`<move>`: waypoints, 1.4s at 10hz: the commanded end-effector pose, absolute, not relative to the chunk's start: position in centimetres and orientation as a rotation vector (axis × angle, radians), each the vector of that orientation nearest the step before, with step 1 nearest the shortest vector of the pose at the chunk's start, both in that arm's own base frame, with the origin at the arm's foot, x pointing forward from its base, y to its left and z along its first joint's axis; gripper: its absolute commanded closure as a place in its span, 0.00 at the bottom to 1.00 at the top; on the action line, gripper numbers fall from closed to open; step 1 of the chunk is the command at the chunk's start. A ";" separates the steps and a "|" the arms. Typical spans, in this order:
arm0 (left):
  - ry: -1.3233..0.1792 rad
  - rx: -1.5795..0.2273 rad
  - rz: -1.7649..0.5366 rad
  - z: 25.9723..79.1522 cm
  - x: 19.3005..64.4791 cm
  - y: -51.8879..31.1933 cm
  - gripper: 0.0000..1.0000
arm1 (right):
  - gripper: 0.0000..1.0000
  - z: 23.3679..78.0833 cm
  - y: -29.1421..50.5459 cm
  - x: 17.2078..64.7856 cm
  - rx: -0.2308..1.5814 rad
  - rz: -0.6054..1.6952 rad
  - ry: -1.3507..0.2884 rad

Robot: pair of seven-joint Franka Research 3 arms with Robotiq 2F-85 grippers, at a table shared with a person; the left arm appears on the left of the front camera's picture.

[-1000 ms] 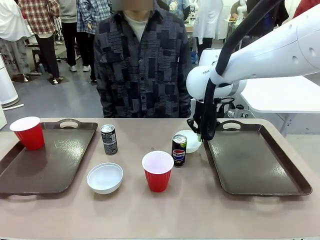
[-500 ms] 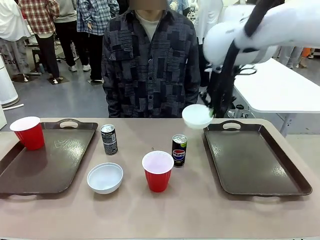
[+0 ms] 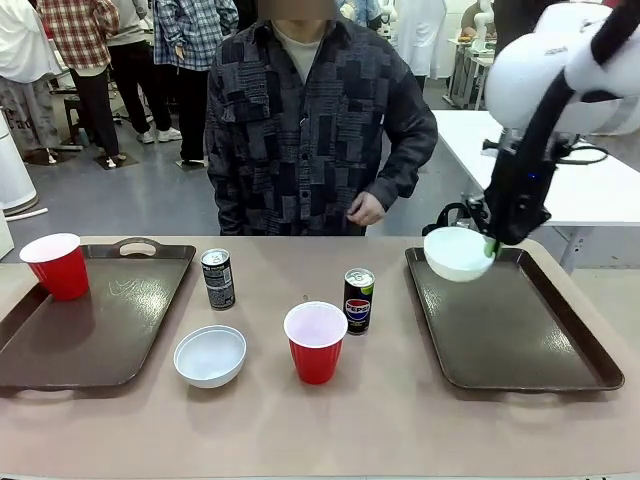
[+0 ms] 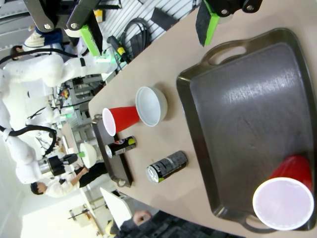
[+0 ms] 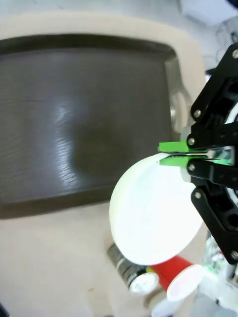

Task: Prepare tableware on both trays.
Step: Pick up a Picnic Bowl from the table and place it on a Handle tray.

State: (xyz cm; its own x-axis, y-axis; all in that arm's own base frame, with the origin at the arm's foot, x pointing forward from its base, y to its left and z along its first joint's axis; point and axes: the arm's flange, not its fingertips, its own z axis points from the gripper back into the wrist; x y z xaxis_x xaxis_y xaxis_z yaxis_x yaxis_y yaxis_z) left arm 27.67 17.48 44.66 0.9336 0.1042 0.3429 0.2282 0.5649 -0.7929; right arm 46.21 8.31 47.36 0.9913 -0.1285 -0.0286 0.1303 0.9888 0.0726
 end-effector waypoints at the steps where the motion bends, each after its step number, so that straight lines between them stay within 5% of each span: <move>1: -0.385 -0.982 -0.070 44.7 27.7 17.5 0.00 | 1.00 47.3 6.1 42.9 0.127 -0.143 0.034; 3: -0.385 -0.982 -0.070 44.7 27.7 17.5 0.00 | 1.00 46.6 4.1 40.2 0.095 -0.231 0.024; 4: -0.385 -0.982 -0.070 44.7 27.7 17.5 0.00 | 1.00 46.9 5.6 43.1 0.097 -0.162 0.043; 14: -0.385 -0.982 -0.070 44.7 27.7 17.5 0.00 | 0.96 42.2 -0.9 45.2 0.116 -0.118 0.059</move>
State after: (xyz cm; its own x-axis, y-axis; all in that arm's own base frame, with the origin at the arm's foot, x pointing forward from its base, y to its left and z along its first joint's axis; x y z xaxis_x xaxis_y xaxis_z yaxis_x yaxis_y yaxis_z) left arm 27.68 17.48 44.67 0.9333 0.1051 0.3434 0.2283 0.5643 -0.7934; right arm 44.44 -0.85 43.11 0.9914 -0.1192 -0.0530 0.1244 0.9864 0.1076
